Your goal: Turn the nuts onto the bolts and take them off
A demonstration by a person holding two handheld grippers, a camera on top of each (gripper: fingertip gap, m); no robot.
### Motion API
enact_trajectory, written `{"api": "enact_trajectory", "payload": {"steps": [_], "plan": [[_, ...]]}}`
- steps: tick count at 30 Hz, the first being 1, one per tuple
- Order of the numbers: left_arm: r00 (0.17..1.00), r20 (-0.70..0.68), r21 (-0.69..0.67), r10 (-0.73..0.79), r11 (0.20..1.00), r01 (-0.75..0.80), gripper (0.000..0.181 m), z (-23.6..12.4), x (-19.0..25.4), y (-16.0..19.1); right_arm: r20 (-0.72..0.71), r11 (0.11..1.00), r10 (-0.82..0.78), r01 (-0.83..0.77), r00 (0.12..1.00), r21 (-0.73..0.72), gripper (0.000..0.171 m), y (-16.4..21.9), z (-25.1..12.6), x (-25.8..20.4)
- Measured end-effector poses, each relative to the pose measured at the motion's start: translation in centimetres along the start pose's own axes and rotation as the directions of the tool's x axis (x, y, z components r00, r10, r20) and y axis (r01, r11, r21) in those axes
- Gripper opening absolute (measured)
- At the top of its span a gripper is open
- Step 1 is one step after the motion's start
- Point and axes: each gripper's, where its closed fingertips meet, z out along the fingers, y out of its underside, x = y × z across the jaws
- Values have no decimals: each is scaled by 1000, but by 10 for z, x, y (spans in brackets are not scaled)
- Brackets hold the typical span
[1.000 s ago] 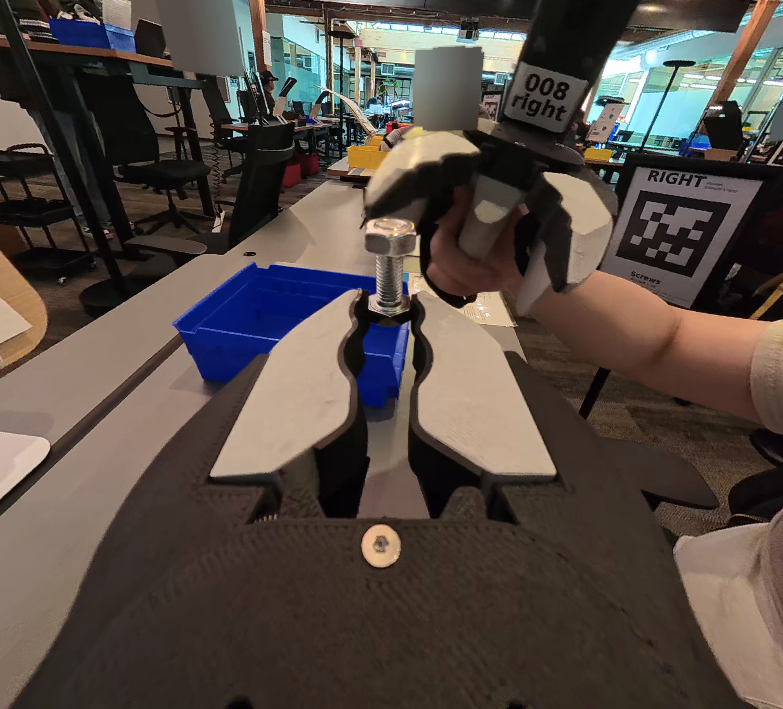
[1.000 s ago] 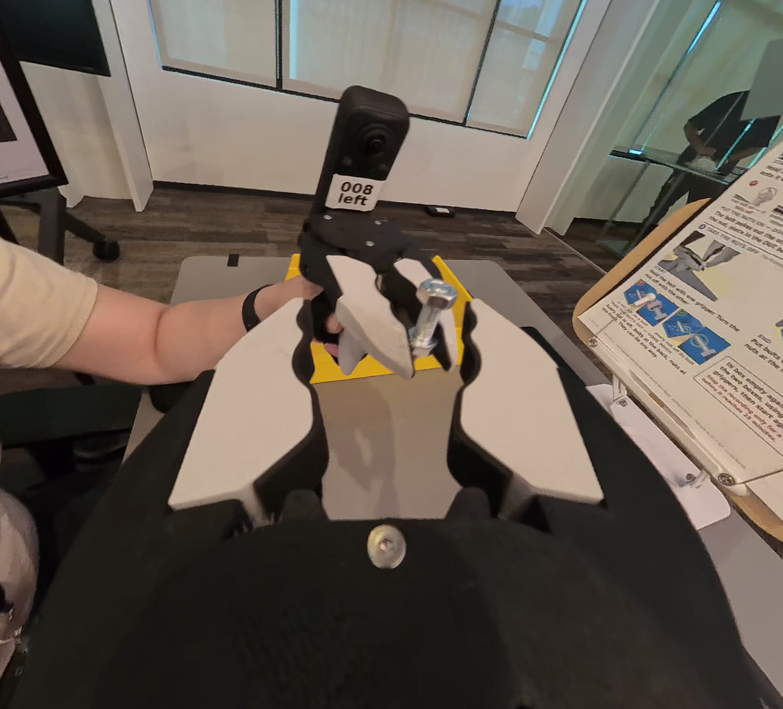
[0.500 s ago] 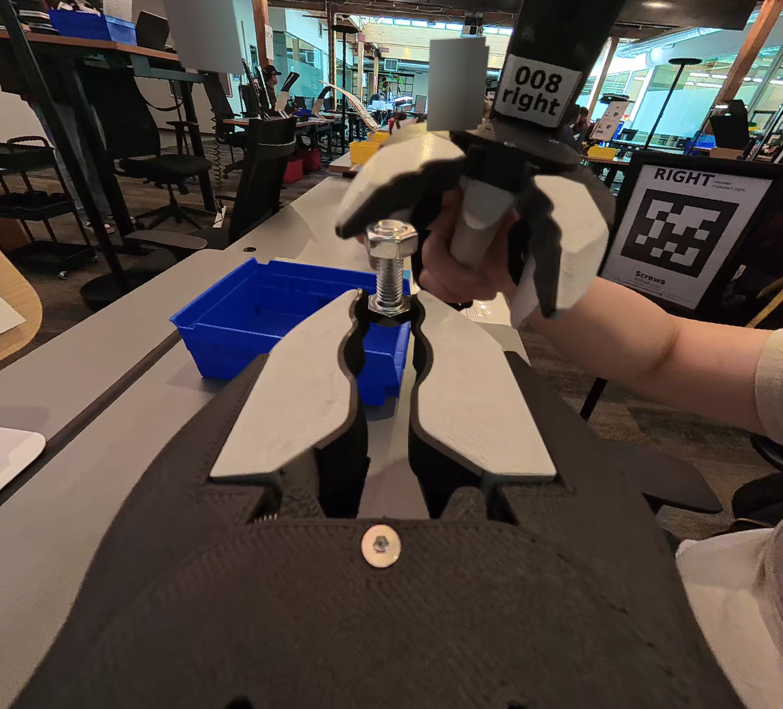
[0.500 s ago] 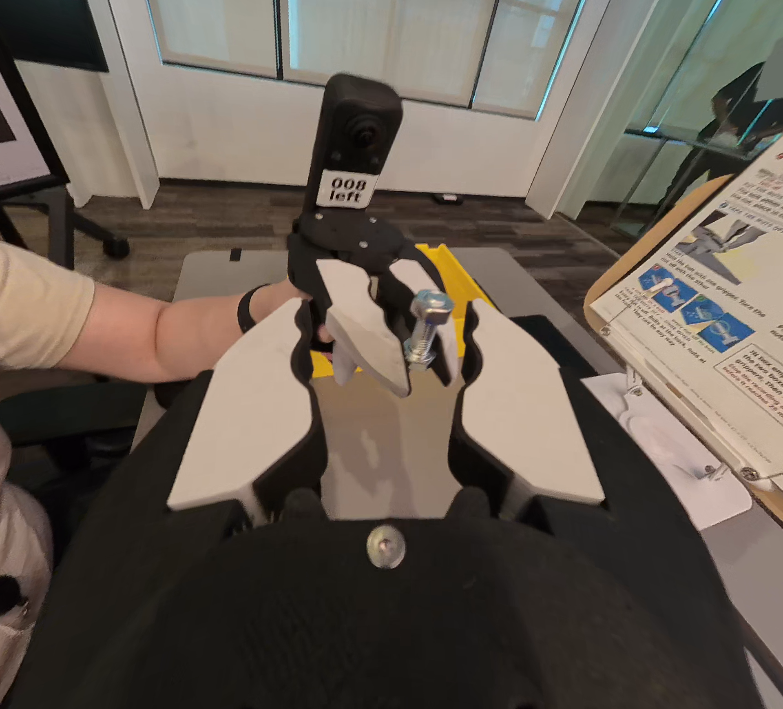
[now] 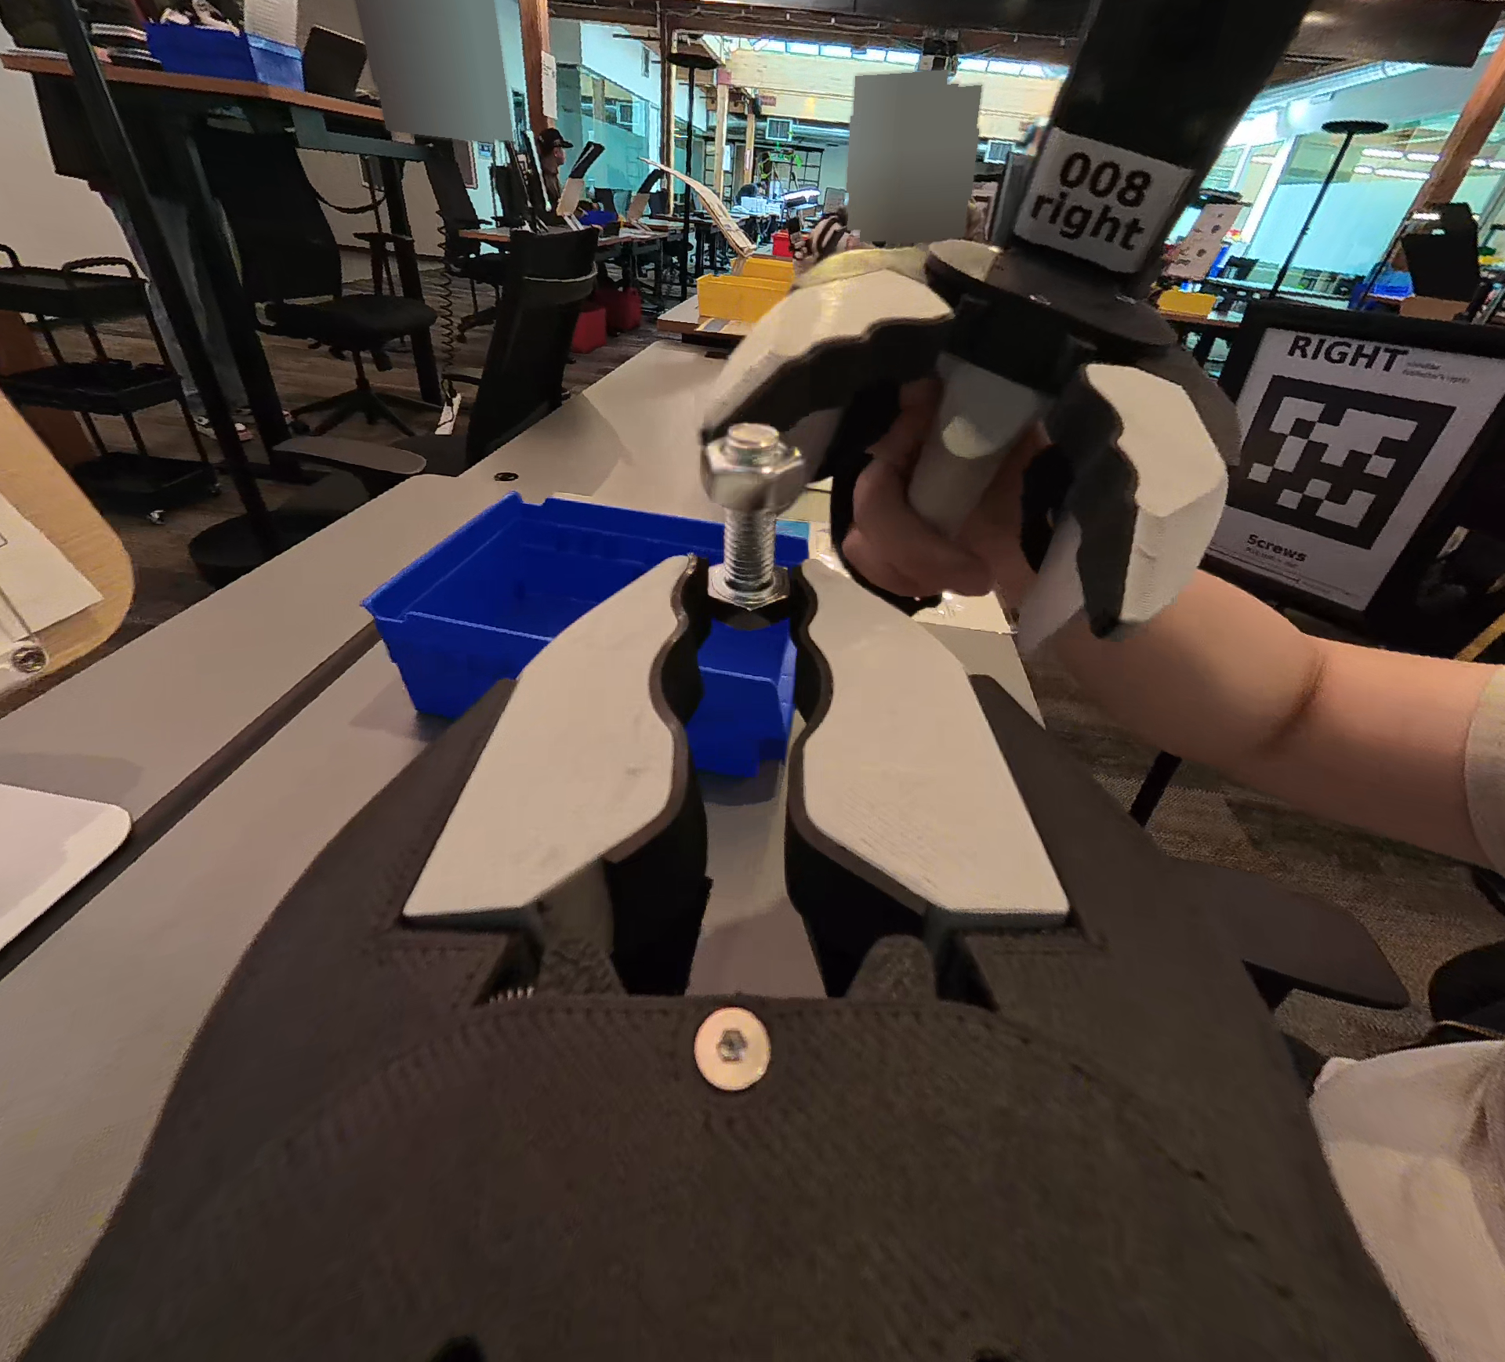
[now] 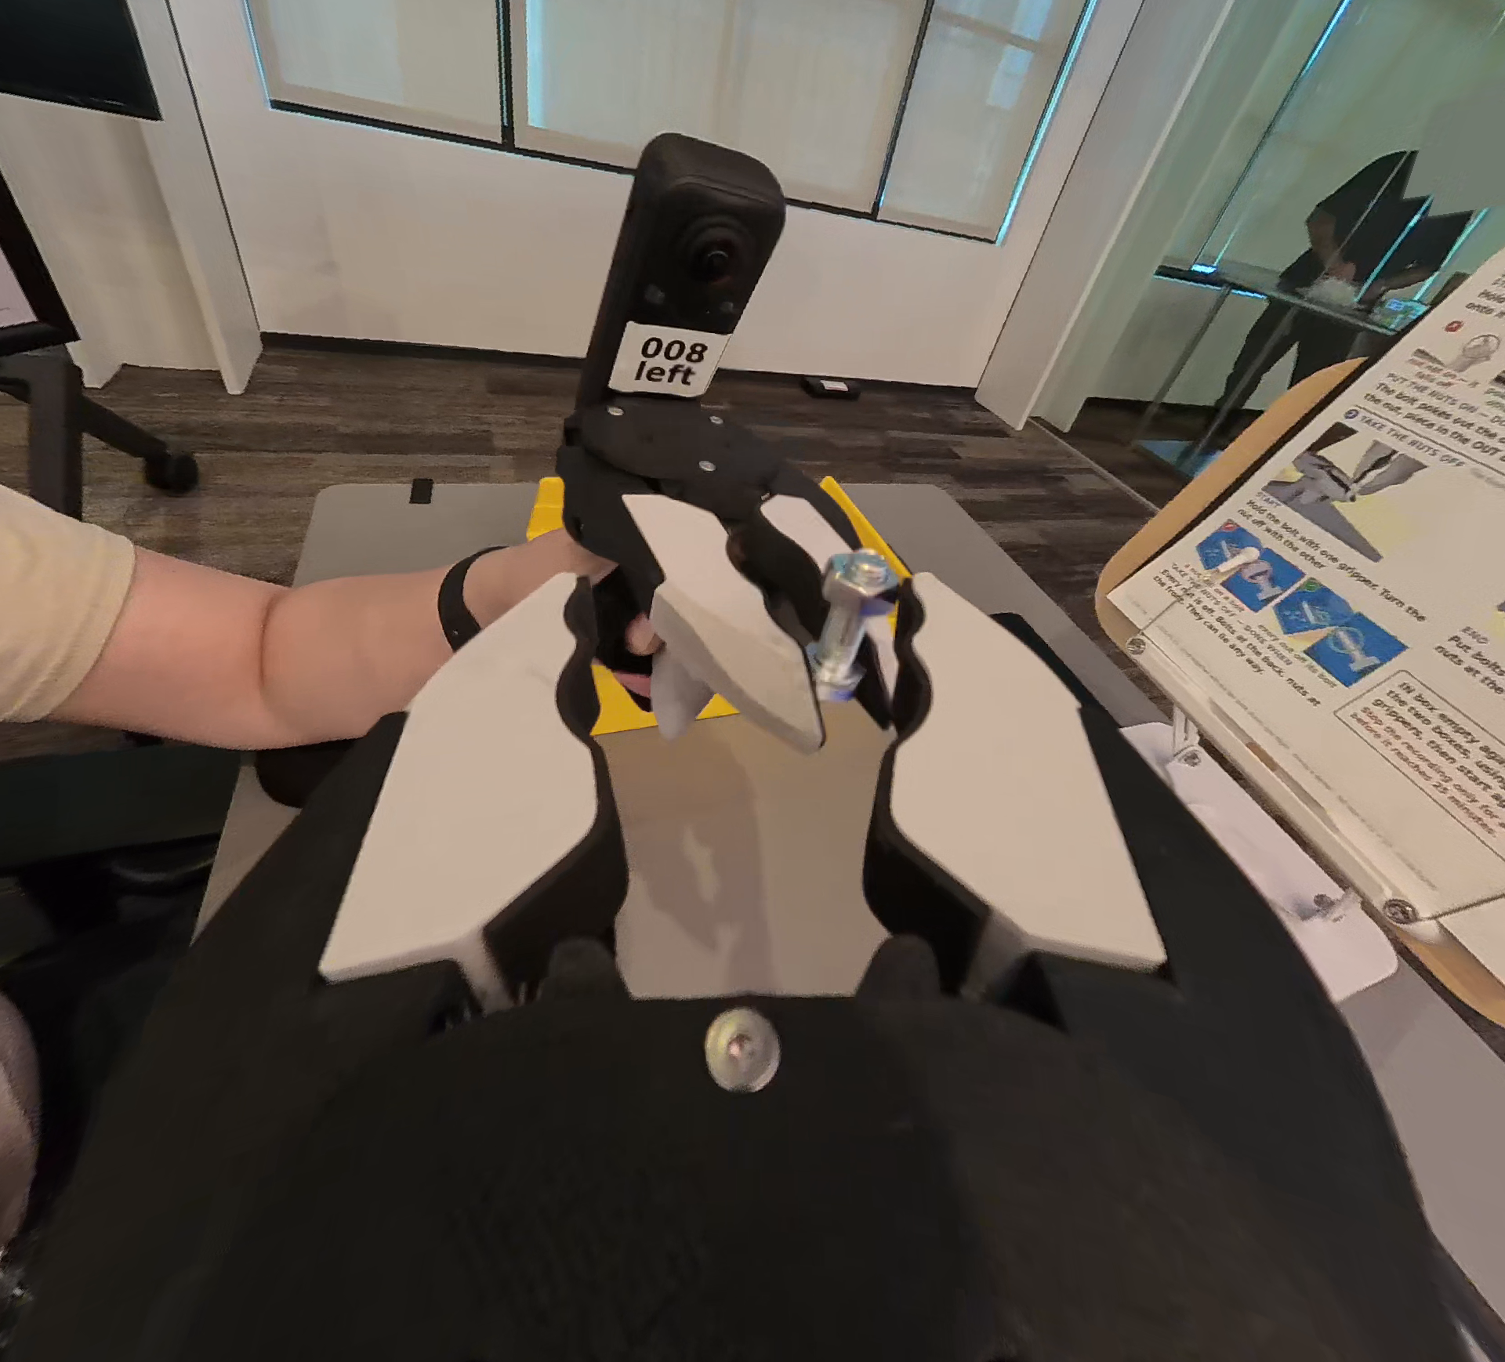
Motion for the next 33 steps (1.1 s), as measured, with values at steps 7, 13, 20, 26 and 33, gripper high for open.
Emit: {"api": "enact_trajectory", "payload": {"steps": [7, 13, 20, 26, 33], "plan": [[999, -32, 15, -14, 1000, 14, 19, -3, 2, -3, -31, 998, 35, -33, 999, 53, 68, -6, -7, 12], [1000, -17, 1, -6, 1000, 6, 19, 0, 0, 0, -10, 1000, 9, -9, 1000, -16, 71, 2, 5, 2], [1000, -29, 5, 6, 1000, -6, 19, 0, 5, -2, -36, 999, 24, -22, 999, 38, 59, -8, -2, 9], [1000, -3, 14, -12, 1000, 12, 19, -4, -2, -3, -8, 1000, 10, -10, 1000, 2, 59, -2, 0, 4], [1000, -17, -1, 19, 1000, -19, 19, -1, 4, -2, -25, 998, 61, -60, 998, 30, 59, -3, 2, 13]]}}
